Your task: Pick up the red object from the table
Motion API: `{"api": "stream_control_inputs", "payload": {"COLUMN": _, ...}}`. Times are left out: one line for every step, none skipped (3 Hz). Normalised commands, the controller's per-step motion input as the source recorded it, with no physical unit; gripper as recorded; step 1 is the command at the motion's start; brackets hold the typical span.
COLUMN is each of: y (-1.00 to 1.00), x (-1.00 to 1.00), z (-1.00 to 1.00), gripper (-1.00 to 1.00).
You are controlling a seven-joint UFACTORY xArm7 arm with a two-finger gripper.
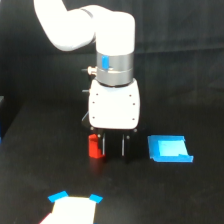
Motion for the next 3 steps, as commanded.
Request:
{"api": "stream_control_inputs", "payload": {"y": -0.60, "x": -0.77, "z": -0.02, "gripper": 1.00}}
{"api": "stream_control_inputs", "payload": {"y": 1.00, "x": 0.36, "z": -0.43, "gripper": 0.34}}
{"api": "stream_control_inputs", "payload": {"y": 1.00, "x": 0.91, "z": -0.80, "gripper": 0.17}}
